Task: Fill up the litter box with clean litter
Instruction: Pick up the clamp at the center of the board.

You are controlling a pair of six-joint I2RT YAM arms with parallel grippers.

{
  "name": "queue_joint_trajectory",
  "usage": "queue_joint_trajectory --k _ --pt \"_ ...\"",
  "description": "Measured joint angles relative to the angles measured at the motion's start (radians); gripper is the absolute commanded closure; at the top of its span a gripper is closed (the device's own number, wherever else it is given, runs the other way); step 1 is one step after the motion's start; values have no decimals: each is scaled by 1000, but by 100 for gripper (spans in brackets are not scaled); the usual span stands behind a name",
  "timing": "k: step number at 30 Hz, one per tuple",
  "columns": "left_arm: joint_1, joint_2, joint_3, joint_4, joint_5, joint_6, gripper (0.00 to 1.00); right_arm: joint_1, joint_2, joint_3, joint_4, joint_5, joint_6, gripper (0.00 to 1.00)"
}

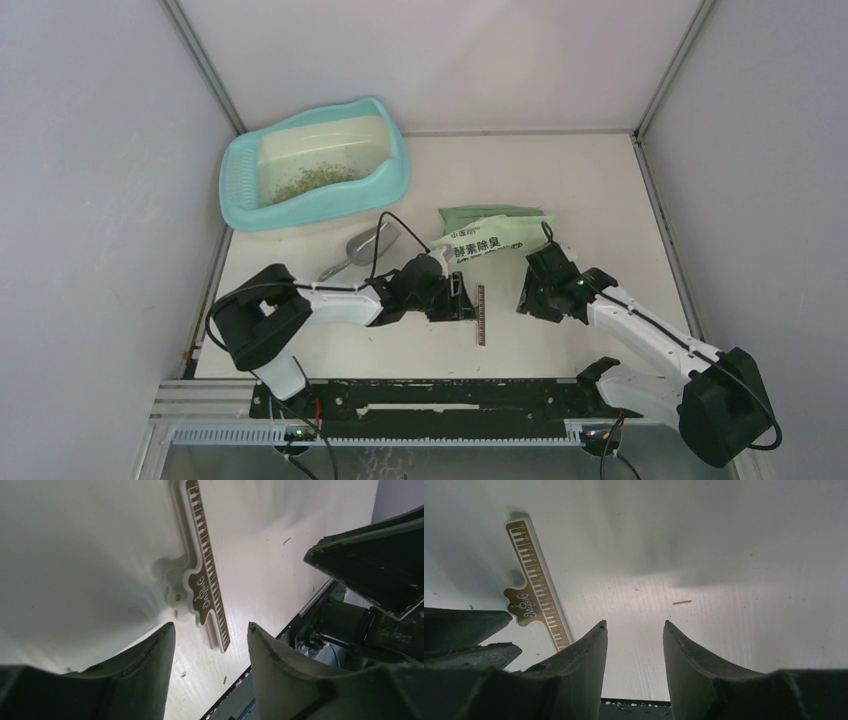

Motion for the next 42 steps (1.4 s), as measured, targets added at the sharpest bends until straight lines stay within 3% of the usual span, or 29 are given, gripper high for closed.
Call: queue_joint_trajectory --k 17,18,21,22,31,36,42 --pt "0 106 51 42 26 -18 67 -54 3 -47 89 -108 -26 48" --pt "0 112 51 49 32 -19 70 -55 6 -49 93 -117 -26 48" --pt "0 121 52 65 37 -24 97 -55 16 -59 113 -141 -26 47" --pt "0 122 52 69 38 -30 100 -56 18 -61 117 -146 -26 47" --pt "0 107 40 147 38 -37 100 -106 -5 -130 196 -270 -41 45" --pt "3 21 -16 181 40 -53 100 -152 -135 -193 251 -398 -66 44" --pt "16 -79 -139 340 68 -157 100 -226 -372 -252 303 -571 -69 43"
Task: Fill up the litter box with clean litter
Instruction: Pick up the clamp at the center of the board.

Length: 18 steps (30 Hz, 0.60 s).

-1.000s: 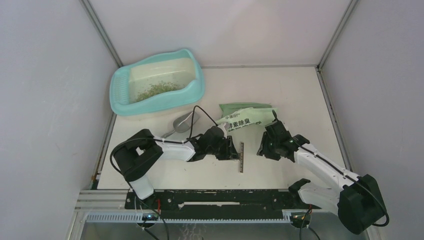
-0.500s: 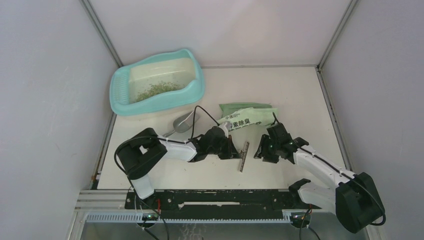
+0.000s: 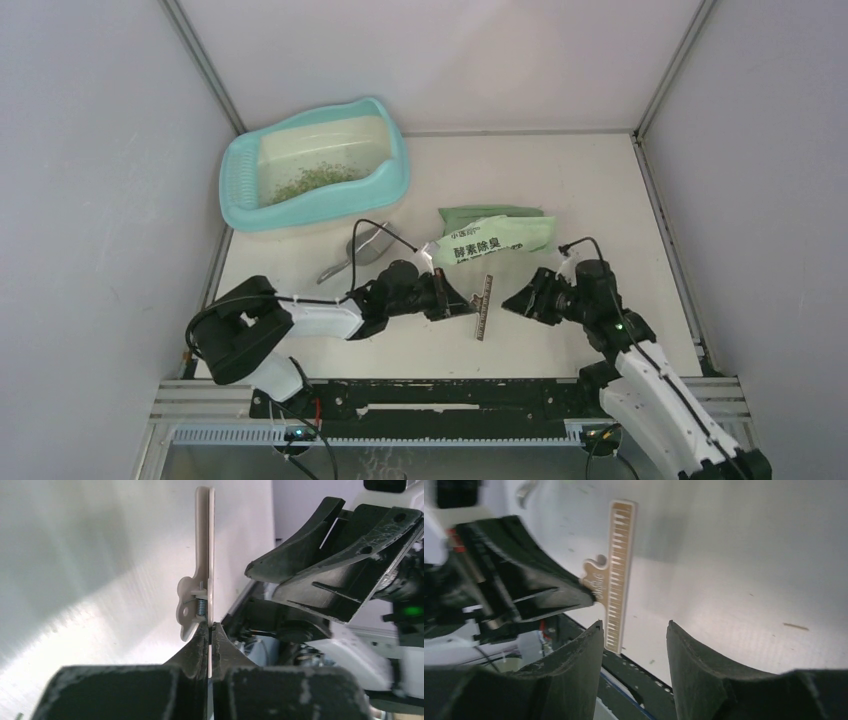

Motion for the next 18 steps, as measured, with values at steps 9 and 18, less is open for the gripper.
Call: queue_joint_trajectory --k 9,18 --pt "3 -240 -97 122 2 -139 100 -83 -188 -1 83 -197 89 45" --pt "3 -391 -113 136 -17 -178 100 -73 -153 -1 221 -290 222 47"
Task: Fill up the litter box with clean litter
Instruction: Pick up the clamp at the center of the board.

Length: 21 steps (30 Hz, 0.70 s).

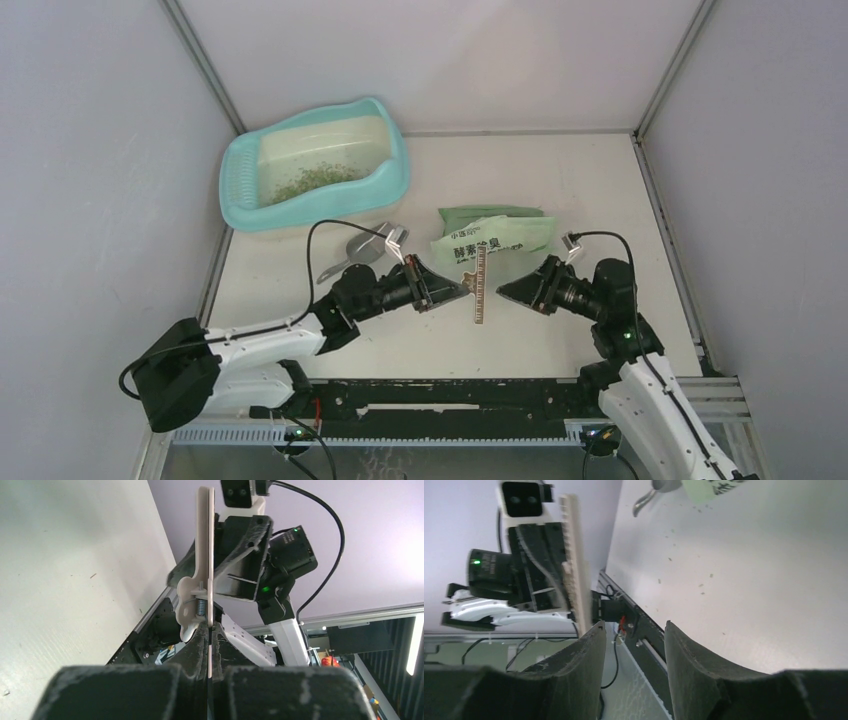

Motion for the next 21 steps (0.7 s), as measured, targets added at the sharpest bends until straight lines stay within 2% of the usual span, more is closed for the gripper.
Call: queue_joint_trajectory --k 8,15,21 --pt "0 -20 -27 -6 -16 -15 100 79 27 20 127 -9 86 50" --pt "0 -42 -30 -8 -19 -24 100 194 89 56 176 62 90 50" --pt "-1 -56 -32 -8 -22 -33 100 238 131 57 209 108 95 52"
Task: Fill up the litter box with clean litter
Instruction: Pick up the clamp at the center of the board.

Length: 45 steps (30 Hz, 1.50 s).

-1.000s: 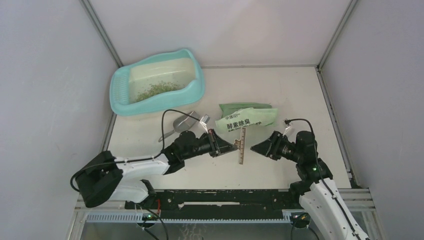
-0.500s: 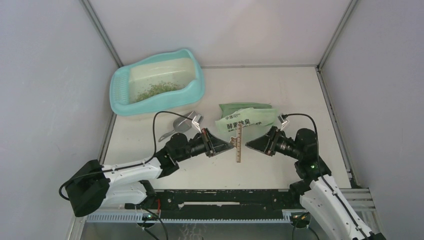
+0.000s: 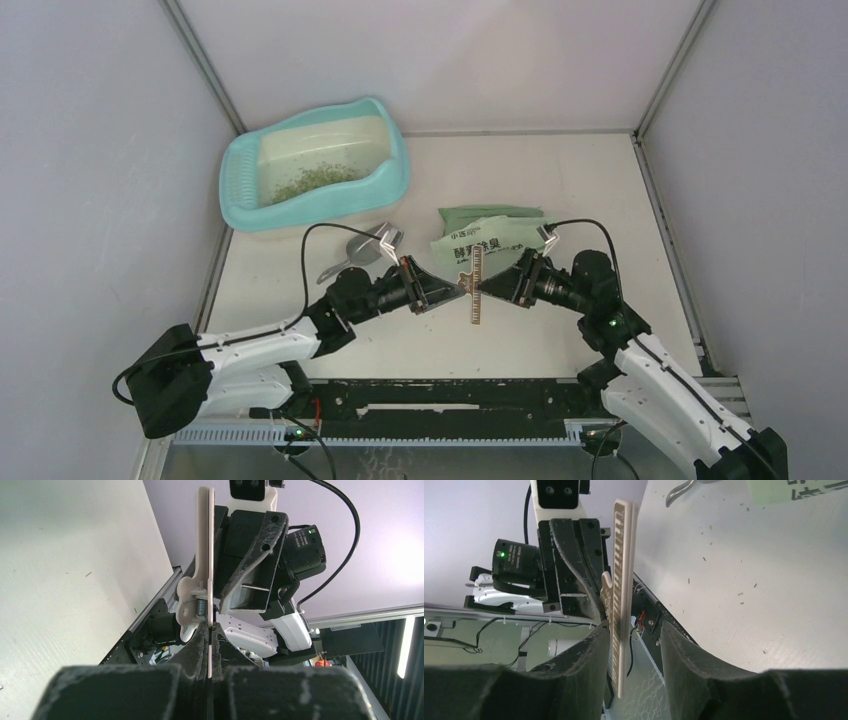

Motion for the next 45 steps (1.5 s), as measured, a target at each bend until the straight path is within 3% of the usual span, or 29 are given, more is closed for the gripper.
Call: queue_joint_trajectory --k 20,22,24,26,27,30,41,43,45 --pt "-8 9 -12 7 0 -11 100 32 87 23 74 30 6 70" --pt "-8 13 -12 9 0 -16 100 42 92 23 74 32 5 78" --pt "-8 15 -12 9 0 -17 93 49 96 23 73 39 5 86" --pt "-8 19 -13 8 1 -16 75 50 96 24 74 45 6 99" --pt "-8 20 -13 8 0 -17 68 50 96 24 75 46 6 100" --pt "-8 18 -13 7 0 -19 50 51 96 24 72 47 3 100" --pt "27 -108 -13 -110 -3 20 16 -38 97 25 107 -32 42 100" --pt "37 -134 -13 -128 0 30 3 -54 101 25 147 -61 78 100" --pt "48 -160 -13 -128 3 39 0 -64 117 25 208 -97 137 100"
